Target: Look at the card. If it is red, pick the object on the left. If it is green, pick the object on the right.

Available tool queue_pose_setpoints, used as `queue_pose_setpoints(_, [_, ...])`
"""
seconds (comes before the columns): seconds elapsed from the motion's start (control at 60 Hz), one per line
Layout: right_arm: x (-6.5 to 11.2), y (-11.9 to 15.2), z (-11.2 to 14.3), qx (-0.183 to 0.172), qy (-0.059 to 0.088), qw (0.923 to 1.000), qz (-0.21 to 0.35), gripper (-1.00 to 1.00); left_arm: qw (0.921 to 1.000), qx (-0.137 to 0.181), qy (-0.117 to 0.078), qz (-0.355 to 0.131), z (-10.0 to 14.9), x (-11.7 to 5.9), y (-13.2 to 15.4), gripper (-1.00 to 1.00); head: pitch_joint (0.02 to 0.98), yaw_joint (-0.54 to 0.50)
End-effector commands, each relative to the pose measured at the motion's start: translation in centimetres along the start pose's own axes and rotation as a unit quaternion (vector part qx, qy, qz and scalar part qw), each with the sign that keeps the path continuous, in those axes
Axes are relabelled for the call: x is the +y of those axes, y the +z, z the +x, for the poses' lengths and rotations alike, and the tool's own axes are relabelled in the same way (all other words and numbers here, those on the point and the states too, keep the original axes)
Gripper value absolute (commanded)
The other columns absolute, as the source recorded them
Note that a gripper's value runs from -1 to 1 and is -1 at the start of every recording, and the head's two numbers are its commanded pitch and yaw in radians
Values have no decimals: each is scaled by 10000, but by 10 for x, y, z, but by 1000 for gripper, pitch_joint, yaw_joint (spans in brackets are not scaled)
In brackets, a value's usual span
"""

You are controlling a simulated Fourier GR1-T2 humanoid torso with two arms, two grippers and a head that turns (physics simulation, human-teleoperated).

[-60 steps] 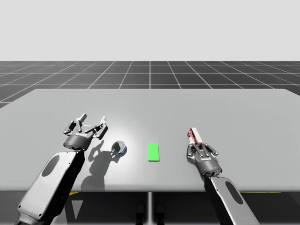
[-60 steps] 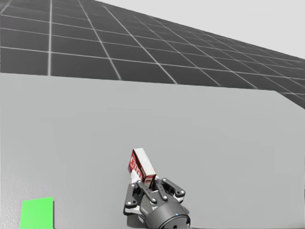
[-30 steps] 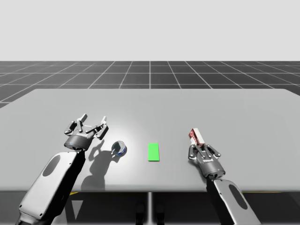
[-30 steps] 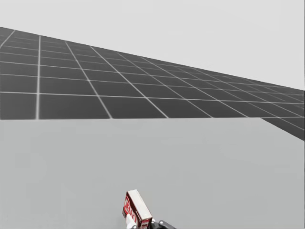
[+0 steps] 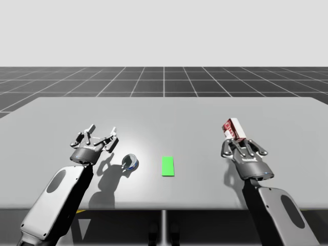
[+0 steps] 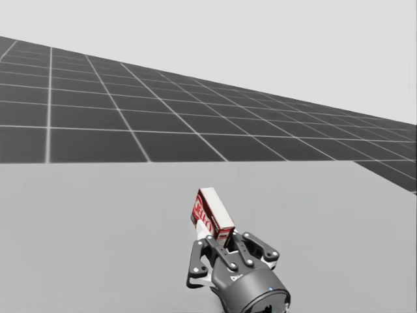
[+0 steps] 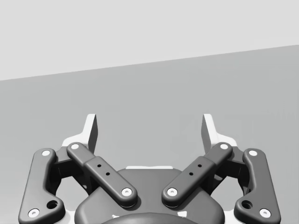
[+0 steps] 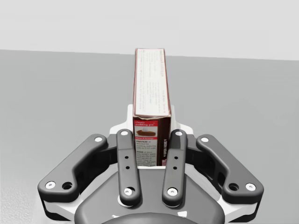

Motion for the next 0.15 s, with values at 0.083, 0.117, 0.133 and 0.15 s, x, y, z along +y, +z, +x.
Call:
queue_pose_setpoints(0.083, [-14, -9, 63, -777, 153, 9959, -432, 1000, 10000, 0, -1, 2, 0, 0, 0, -1000, 435, -482])
queue_pose_setpoints(0.117, [-15, -9, 68, -838, 154, 9954, -437, 1000, 10000, 0, -1, 2, 0, 0, 0, -1000, 437, -482])
queue_pose_setpoints(0.133, [-15, -8, 73, -922, 185, 9946, -444, 1000, 10000, 0, -1, 1, 0, 0, 0, -1000, 437, -481])
queue_pose_setpoints(0.15, [-15, -7, 75, -967, 198, 9941, -451, 1000, 10000, 0, -1, 1, 0, 0, 0, -1000, 437, -481])
